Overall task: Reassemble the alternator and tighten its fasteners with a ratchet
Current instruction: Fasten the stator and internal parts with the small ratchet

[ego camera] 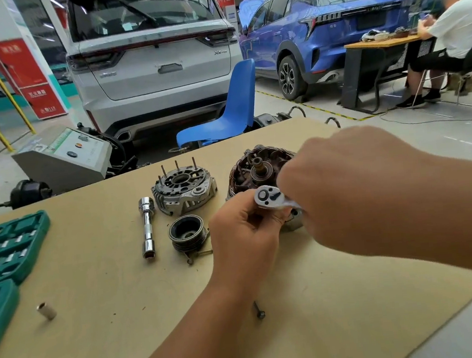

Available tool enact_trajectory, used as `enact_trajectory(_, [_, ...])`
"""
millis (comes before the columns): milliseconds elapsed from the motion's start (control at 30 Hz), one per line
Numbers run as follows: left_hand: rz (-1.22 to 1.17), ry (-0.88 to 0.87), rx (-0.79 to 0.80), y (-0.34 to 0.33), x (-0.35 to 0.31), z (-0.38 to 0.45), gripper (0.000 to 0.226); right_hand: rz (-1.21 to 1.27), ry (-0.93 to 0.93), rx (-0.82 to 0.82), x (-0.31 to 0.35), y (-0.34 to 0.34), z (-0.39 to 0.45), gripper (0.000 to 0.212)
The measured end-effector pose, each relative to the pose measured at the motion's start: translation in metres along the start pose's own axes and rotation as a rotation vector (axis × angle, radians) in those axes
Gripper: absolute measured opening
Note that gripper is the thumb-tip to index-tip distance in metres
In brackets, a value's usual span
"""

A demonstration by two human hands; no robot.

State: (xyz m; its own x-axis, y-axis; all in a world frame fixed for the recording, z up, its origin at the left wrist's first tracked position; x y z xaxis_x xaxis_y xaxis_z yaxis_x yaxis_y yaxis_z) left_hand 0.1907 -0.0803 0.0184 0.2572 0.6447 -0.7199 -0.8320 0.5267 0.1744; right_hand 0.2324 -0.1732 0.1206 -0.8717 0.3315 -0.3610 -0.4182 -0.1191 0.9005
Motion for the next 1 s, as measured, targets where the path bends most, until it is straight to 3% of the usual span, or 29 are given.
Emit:
enact_trajectory(100, [-0.031, 0.058, -0.013, -0.001, 0.008, 0.0, 0.02, -0.013, -0.071, -0.088, -0.018, 0.01, 0.001, 0.019])
enact_trajectory(167, [0.01, 0.041, -0.013, -0.001, 0.006, 0.0, 0.019, -0.072, -0.114, -0.146, -0.027, 0.019, 0.002, 0.023])
enact_trajectory(333, [-0.02, -0.013, 0.005, -0.003, -0.003, -0.002, 0.019, 0.05, 0.007, 0.081, -0.001, -0.001, -0.003, 0.023])
enact_trajectory(500, [-0.028, 0.017, 0.024, -0.006, 0.003, -0.001, 0.012, -0.066, -0.043, -0.109, -0.018, 0.016, 0.005, 0.023])
enact_trajectory(667, [-0.069, -0.007, 0.035, -0.006, -0.002, -0.001, 0.03, 0.063, 0.01, 0.097, 0.001, -0.002, -0.004, 0.03])
enact_trajectory(800, [-0.021, 0.012, 0.033, -0.007, 0.002, 0.0, 0.014, -0.051, -0.06, -0.103, -0.022, 0.015, 0.004, 0.024])
enact_trajectory(867, [-0.027, 0.011, 0.029, -0.006, 0.0, -0.001, 0.014, -0.052, -0.014, -0.047, -0.011, 0.009, 0.002, 0.026])
enact_trajectory(933, [-0.033, -0.004, 0.022, -0.006, -0.004, -0.001, 0.029, 0.022, 0.05, 0.07, 0.005, -0.001, -0.003, 0.027])
enact_trajectory(1000, [-0.04, -0.001, 0.015, -0.005, -0.003, 0.0, 0.03, 0.044, 0.018, 0.071, 0.0, 0.001, -0.001, 0.025])
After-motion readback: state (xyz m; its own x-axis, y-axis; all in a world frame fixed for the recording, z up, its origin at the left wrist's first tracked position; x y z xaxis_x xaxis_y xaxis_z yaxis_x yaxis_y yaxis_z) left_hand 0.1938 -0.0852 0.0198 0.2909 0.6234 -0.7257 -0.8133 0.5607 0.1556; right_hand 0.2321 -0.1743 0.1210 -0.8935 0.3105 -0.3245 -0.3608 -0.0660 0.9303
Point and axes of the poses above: each hand's wrist, its own z-axis towards the middle knuckle, its own y-axis out of the back of the hand, x = y × z, the point moved 8 cm from there along z, towards the middle knuckle, and after that the axes turned 1 degree about -y, right-handed, at the moved point
